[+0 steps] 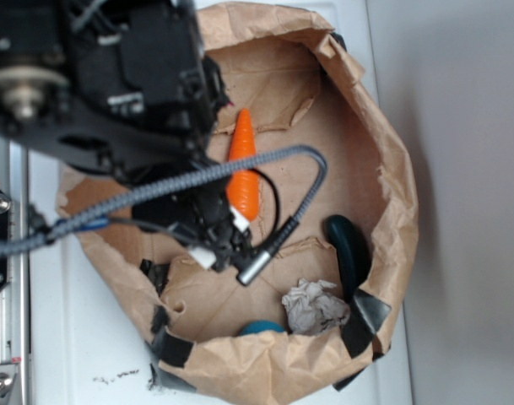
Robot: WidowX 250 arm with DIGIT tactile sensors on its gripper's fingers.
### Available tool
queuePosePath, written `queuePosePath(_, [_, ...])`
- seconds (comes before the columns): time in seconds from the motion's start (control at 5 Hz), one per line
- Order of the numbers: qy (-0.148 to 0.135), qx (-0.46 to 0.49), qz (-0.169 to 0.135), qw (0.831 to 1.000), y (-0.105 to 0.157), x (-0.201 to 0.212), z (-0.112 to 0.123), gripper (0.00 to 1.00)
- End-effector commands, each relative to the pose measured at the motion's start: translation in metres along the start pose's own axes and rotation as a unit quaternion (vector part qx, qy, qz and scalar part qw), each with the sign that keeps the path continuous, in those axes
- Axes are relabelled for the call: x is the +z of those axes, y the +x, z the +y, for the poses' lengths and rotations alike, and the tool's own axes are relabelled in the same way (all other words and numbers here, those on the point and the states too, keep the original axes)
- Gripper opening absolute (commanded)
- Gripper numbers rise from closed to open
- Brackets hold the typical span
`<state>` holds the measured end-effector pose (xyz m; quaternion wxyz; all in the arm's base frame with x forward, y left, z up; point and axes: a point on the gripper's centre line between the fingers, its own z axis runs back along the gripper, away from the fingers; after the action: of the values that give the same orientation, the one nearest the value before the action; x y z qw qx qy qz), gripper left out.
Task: Grab the carrot.
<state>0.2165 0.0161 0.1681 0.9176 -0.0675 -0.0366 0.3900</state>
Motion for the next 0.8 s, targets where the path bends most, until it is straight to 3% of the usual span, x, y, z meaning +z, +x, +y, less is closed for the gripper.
queuePosePath(0.0, [-0.014, 0.010, -0.019, 1.000, 0.005, 0.010, 0.004, 1.00])
queuePosePath(0.4, [0.000, 0.045, -0.027, 0.999, 0.020, -0.014, -0.008, 1.00])
queuePosePath(0.6, [-0.040, 0.044, -0.044, 0.997, 0.024, -0.027, -0.011, 1.00])
